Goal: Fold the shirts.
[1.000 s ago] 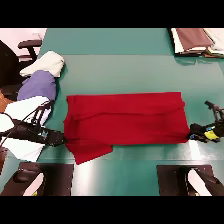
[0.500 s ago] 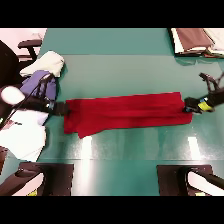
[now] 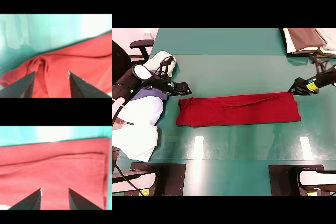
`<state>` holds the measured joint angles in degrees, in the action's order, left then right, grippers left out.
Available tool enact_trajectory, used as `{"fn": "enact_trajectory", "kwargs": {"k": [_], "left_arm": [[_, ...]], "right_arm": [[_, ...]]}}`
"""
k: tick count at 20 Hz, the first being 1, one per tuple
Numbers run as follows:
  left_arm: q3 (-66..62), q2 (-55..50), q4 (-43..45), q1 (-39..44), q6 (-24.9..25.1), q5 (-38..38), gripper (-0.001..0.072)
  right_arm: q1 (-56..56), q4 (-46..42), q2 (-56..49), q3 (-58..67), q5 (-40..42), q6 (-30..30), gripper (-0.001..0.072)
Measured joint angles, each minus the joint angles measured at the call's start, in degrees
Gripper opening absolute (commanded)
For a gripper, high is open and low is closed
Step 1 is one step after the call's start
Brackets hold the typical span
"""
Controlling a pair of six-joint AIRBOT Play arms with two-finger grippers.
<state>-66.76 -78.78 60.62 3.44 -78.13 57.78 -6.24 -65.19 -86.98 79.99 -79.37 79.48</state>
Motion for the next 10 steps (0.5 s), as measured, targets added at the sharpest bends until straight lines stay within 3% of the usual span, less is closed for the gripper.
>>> {"fn": "enact_trajectory", "kwargs": {"k": [1, 2, 10], "left_arm": [[-0.68, -0.26, -0.87, 0.02, 0.02, 1.03, 0.0156], [-1.2, -0.46, -1.66, 0.22, 0.04, 1.86, 0.0034], [-2.12, -1.31, -5.25, 9.4, -1.49, -1.14, 0.0024]], "right_arm": [[-2.03, 0.59, 0.52, -0.81, -0.48, -0.9, 0.0567], [-4.33, 0.9, 1.01, -1.99, -0.81, -1.73, 0.0567], [-18.64, 8.87, -4.35, -11.76, -1.22, -10.14, 0.0561]]}}
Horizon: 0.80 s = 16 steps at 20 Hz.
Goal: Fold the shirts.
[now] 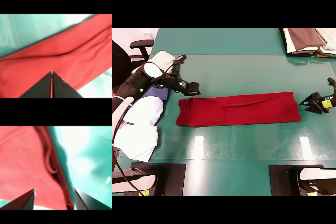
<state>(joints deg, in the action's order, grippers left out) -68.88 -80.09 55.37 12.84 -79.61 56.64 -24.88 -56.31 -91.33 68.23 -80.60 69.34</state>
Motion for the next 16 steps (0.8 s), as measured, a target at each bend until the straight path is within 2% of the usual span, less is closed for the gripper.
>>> {"fn": "enact_trajectory", "kwargs": {"k": [3, 4, 5, 6, 7, 12, 16], "left_arm": [[0.0, -1.68, -0.39, 5.46, -1.95, -2.97, 0.0024], [0.0, -2.54, -0.48, 7.1, -2.62, -3.93, 0.0023], [0.0, -3.56, -0.79, 8.63, -3.21, -4.98, 0.0024], [-0.09, -4.57, -1.29, 9.77, -3.76, -6.12, 0.0024], [-0.31, -5.75, -2.1, 10.95, -4.22, -7.34, 0.0024], [-4.59, -12.31, -5.38, 16.06, -5.2, -10.34, 0.0024], [-10.78, -18.62, -6.27, 20.26, -5.42, -11.72, 0.0023]], "right_arm": [[0.79, 4.85, -3.58, -0.7, 0.26, -1.92, 0.0537], [1.6, 6.84, -4.66, -0.76, 0.66, -2.62, 0.0371], [2.34, 7.39, -5.49, -0.7, 1.64, -3.23, 0.0167], [3.17, 7.91, -6.23, -0.35, 2.32, -3.93, 0.0047], [4.13, 8.13, -6.69, 0.35, 2.56, -4.74, 0.0014], [7.78, 10.6, -4.11, 7.87, -2.34, -6.45, 0.0014], [12.57, 11.39, 2.62, 15.3, -6.29, -2.91, 0.0014]]}}
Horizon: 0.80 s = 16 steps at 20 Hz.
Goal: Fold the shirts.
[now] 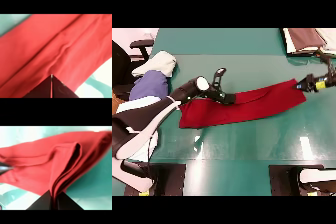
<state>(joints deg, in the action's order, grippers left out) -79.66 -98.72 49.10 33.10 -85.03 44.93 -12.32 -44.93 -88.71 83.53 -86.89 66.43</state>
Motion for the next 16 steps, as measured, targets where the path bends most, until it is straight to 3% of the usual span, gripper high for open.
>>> {"fn": "enact_trajectory", "kwargs": {"k": [8, 16], "left_arm": [[-13.05, -11.47, -0.02, 4.44, -1.79, 0.66, 0.0023], [-16.61, -10.47, 4.7, 2.29, -3.54, 4.83, 0.0023]], "right_arm": [[14.01, 0.42, 9.31, 9.77, -1.75, 7.3, 0.0014], [22.99, 4.57, 10.75, 12.31, 0.22, 10.38, 0.0014]]}}
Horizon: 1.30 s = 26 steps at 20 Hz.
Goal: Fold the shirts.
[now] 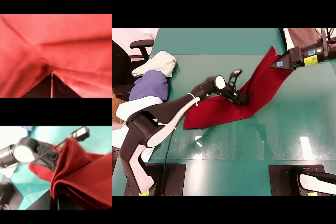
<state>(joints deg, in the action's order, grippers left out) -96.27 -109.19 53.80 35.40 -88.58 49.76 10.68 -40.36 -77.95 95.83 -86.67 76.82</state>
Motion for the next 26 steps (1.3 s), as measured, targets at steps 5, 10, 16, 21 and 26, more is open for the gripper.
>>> {"fn": "enact_trajectory", "kwargs": {"k": [5, 10, 16, 21, 26], "left_arm": [[-0.66, 11.89, 7.32, -9.25, -0.07, 6.64, 0.0024], [-0.81, 28.52, 17.77, -21.86, 0.24, 12.13, 0.0024], [-0.79, 40.22, 22.64, -30.71, 0.42, 15.96, 0.0024], [-0.79, 42.38, 22.62, -31.95, 0.5, 19.3, 0.0023], [0.94, 42.58, 22.32, -28.57, 0.52, 19.5, 0.0024]], "right_arm": [[9.27, 2.38, -0.48, 0.13, 5.79, 0.22, 0.0014], [26.32, 3.21, -6.14, 0.52, 17.68, -0.09, 0.0381], [40.24, 1.14, -17.35, 7.72, 22.1, -3.89, 0.0469], [34.71, -6.62, -16.48, 3.32, 14.8, -3.13, 0.0469], [19.26, -11.58, -9.42, -15.23, 14.56, -1.92, 0.0637]]}}
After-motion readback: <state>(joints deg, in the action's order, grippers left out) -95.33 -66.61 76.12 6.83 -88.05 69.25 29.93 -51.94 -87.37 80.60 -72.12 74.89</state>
